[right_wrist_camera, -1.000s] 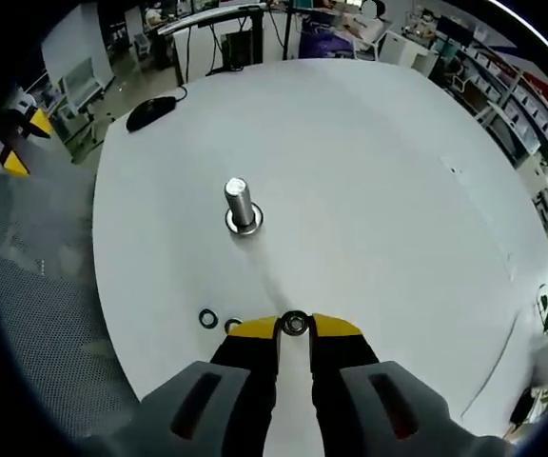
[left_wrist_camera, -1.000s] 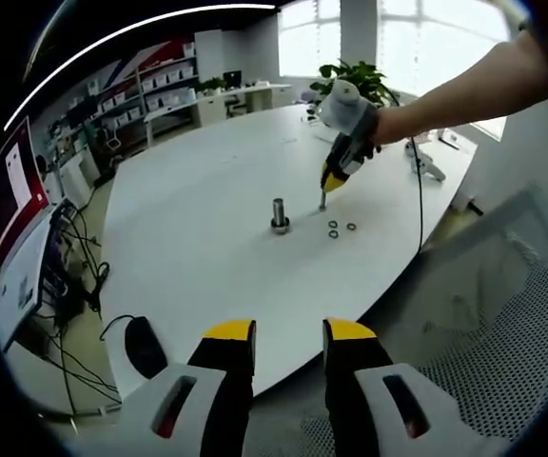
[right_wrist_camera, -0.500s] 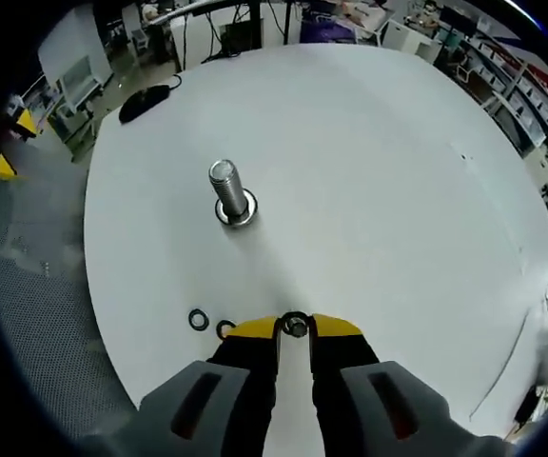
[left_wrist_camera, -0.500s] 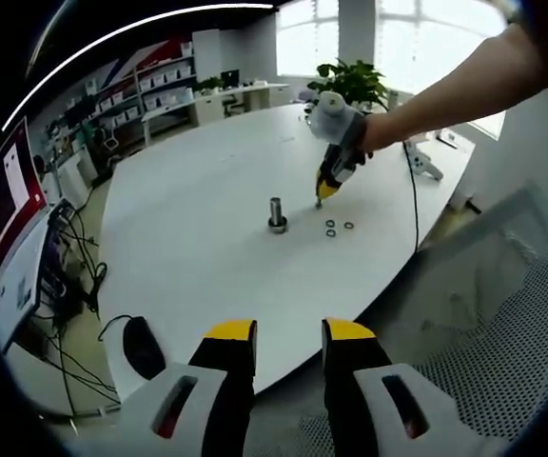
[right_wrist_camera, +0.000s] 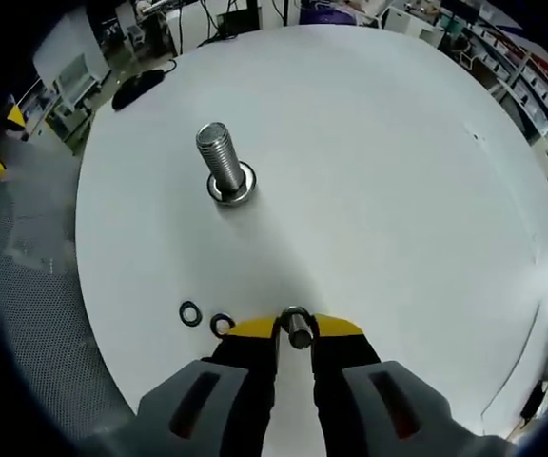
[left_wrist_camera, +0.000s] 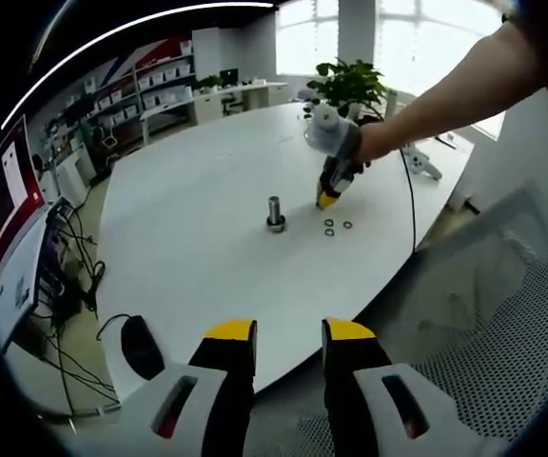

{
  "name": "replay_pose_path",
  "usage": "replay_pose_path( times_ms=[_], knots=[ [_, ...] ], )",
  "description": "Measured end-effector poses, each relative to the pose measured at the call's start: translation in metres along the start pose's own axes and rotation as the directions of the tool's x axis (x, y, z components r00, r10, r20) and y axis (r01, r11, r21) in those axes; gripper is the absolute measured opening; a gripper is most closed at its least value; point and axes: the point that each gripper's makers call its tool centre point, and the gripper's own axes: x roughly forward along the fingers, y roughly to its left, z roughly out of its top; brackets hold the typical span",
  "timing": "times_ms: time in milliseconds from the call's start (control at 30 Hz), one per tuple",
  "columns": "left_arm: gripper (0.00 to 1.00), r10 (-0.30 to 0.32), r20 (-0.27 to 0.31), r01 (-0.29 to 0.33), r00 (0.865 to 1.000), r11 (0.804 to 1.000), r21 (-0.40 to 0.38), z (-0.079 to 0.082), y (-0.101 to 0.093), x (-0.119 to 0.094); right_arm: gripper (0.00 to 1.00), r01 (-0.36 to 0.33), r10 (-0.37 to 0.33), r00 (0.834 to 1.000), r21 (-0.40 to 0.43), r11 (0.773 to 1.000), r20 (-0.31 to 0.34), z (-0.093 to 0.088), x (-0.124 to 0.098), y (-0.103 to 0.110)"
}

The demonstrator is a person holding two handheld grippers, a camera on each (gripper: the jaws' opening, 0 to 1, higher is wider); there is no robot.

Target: Place the washer onto the threaded stud by aligning its center hole with the stud, sliding it down to the base, and recovering from edge contact or off-axis alignment until the washer reaches the visible bottom stop.

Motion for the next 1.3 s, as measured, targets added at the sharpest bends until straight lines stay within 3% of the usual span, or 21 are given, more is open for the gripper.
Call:
replay_pose_path(
  times_ms=[467, 833, 1300],
  knots=[
    [0.25, -0.002, -0.001, 0.002, 1.0, 1.0, 0.002, 0.0, -0.001, 0.0, 0.17, 0.0, 0.0, 1.0, 0.024, 1.0, -0.001, -0.006, -0.005, 0.003],
    [0.25, 0.004, 0.003, -0.004, 1.0, 1.0, 0.002, 0.001, 0.001, 0.0, 0.21, -0.002, 0.002, 1.0, 0.057, 0.998, 0.003, -0.024, -0.013, 0.011],
    [0.25, 0.015, 0.014, -0.015, 1.0, 1.0, 0.003, 0.003, 0.003, -0.001, 0.26, -0.064, 0.062, 0.997, 0.048, 0.997, 0.04, -0.036, -0.021, 0.053]
  ],
)
